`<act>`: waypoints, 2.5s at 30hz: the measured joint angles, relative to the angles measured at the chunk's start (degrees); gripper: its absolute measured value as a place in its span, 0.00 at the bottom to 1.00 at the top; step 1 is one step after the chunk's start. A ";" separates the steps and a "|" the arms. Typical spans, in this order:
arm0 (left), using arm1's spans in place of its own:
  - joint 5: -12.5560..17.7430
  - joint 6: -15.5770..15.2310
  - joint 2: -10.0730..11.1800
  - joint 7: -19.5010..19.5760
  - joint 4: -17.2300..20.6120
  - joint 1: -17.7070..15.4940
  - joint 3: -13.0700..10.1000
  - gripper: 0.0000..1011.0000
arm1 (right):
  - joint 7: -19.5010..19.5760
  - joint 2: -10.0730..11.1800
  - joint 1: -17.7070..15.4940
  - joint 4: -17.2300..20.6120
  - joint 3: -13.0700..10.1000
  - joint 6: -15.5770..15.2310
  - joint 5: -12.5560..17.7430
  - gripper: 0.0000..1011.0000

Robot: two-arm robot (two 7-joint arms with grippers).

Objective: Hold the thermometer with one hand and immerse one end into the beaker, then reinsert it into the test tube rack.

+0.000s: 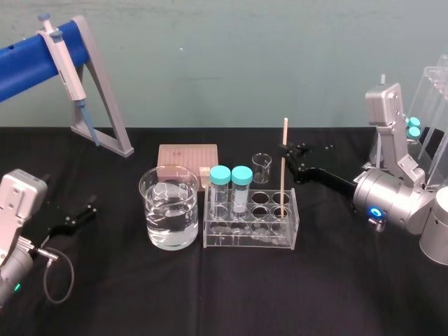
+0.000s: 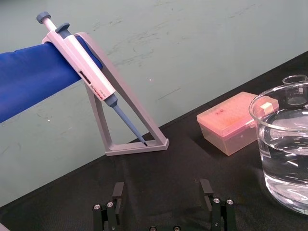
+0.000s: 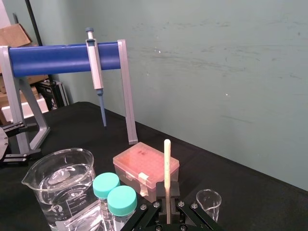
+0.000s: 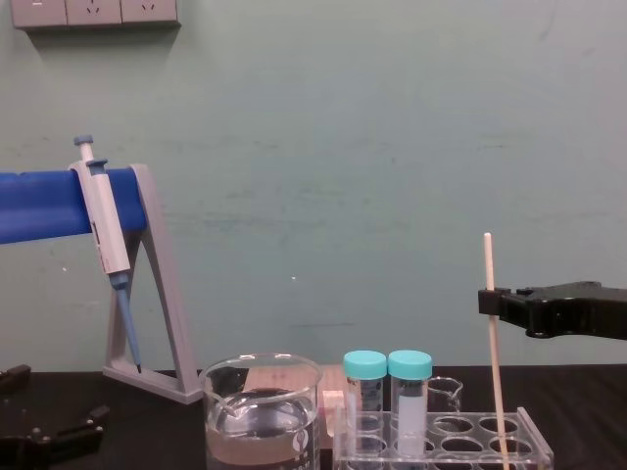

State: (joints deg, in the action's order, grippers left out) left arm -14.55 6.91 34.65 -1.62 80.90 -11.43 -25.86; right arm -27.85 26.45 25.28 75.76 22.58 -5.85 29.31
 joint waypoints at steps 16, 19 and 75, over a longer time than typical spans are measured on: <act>0.00 0.00 0.00 0.00 0.00 -0.01 0.00 0.99 | 0.01 0.01 0.02 0.06 0.05 0.05 0.05 0.38; 0.00 0.00 0.00 0.00 0.00 0.00 0.00 0.99 | 0.01 0.01 0.02 0.07 0.05 0.07 0.07 0.48; 0.00 0.00 0.00 0.00 0.00 0.00 0.00 0.99 | 30.26 -8.55 -3.89 -2.60 -3.28 1.65 -18.34 0.99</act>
State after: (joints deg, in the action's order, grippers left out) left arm -14.55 6.91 34.65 -1.62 80.90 -11.43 -25.86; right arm 2.41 17.91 21.39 73.15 19.30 -4.20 10.97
